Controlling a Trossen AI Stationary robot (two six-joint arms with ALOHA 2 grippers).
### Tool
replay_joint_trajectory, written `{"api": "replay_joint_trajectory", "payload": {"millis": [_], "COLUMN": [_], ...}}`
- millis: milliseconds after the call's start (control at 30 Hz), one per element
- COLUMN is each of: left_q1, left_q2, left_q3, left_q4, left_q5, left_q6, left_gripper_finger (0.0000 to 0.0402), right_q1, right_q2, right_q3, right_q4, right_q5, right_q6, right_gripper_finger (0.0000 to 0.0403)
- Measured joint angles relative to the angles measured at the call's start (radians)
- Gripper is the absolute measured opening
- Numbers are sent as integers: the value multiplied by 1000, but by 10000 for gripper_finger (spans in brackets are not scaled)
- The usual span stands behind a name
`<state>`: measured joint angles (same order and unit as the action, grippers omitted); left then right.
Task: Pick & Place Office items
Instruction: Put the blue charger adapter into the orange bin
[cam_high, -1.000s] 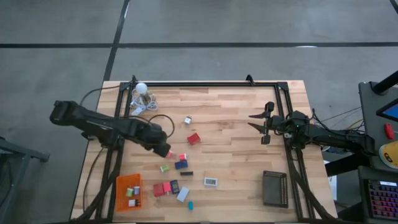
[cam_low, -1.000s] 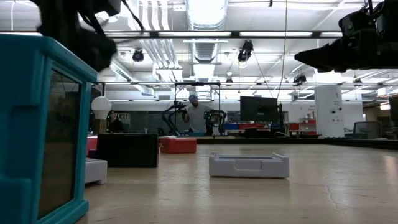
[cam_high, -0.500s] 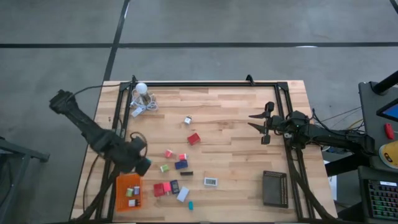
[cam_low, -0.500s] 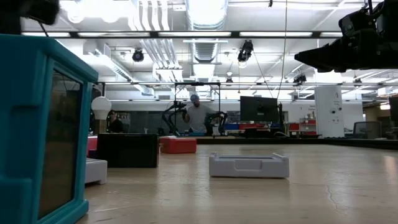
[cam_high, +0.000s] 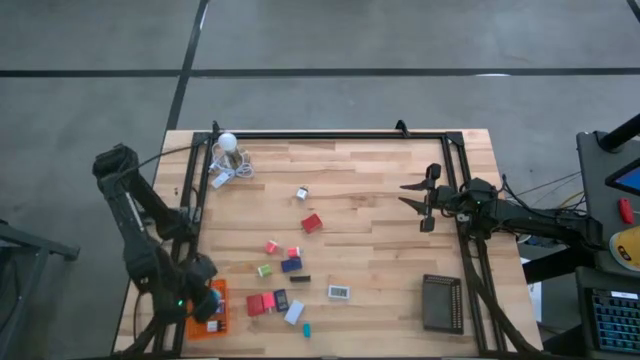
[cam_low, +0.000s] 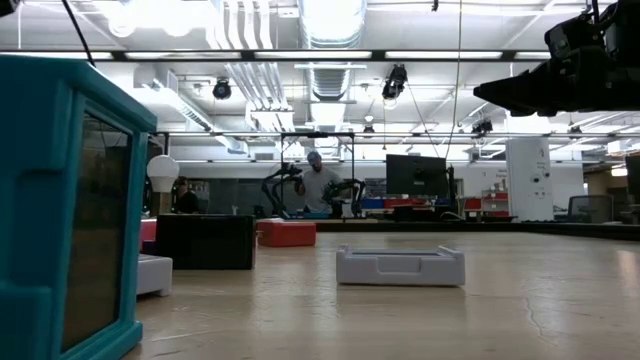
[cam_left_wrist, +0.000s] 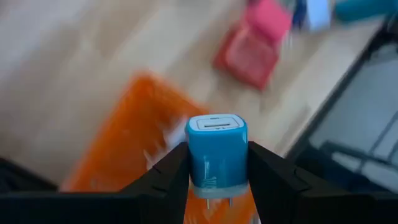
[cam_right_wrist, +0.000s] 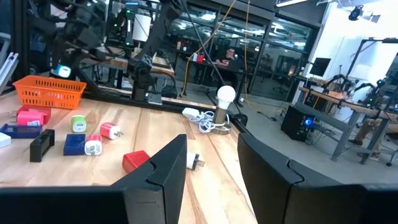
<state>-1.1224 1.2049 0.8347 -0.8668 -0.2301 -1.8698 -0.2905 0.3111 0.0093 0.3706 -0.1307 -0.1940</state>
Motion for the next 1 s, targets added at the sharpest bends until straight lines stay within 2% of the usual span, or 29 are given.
{"api": "replay_joint_trajectory", "payload": {"millis": [200, 500, 700, 1000], "left_q1": [-59, -61, -61, -60], "left_q2": [85, 202, 256, 252], "left_q3": [4, 4, 1, -4], "left_q4": [28, 33, 36, 37], "left_q5": [60, 218, 231, 213], "left_q6": [-66, -75, -64, -56], "left_gripper_finger": [143, 143, 143, 143], "right_q1": [0, 0, 0, 0], "right_q2": [0, 0, 0, 0], "right_q3": [0, 0, 0, 0], "right_q4": [0, 0, 0, 0], "right_q5": [0, 0, 0, 0], "right_q6": [0, 0, 0, 0], "right_gripper_finger": [139, 139, 139, 139]}}
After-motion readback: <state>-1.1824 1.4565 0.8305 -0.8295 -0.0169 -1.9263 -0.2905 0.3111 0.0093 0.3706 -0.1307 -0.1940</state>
